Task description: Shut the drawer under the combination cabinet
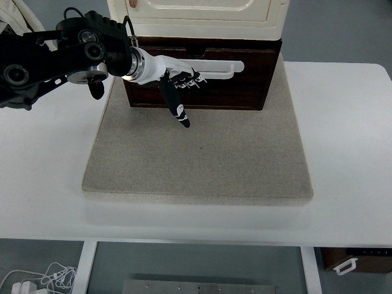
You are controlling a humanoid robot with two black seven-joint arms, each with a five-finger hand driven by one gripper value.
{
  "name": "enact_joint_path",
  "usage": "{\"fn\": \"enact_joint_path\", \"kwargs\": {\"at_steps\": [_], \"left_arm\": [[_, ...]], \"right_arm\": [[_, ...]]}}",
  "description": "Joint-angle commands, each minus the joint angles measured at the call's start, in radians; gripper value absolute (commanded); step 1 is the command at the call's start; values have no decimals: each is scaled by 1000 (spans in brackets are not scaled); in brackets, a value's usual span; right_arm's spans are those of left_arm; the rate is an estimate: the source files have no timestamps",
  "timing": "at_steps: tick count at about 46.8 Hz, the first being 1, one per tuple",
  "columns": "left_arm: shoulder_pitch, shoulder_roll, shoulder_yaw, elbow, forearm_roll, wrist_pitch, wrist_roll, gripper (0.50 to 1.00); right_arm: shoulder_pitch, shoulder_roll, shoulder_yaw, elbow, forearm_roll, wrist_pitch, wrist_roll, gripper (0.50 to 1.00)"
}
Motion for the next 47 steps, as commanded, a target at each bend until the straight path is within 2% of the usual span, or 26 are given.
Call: {"fn": "enact_joint_path", "kwargs": {"at_steps": [1, 33, 47], "left_arm": [[-1, 0, -2, 10, 0, 0, -2, 1000], [0, 12, -11, 19, 22, 0, -16, 1000], [17, 8, -59, -33, 9, -70, -22, 1000]], "right_arm": [[0, 0, 0, 1, 0, 1, 0, 952], [0, 0, 0, 0, 0, 0, 0, 952], [0, 0, 0, 0, 0, 0, 0, 952]]}}
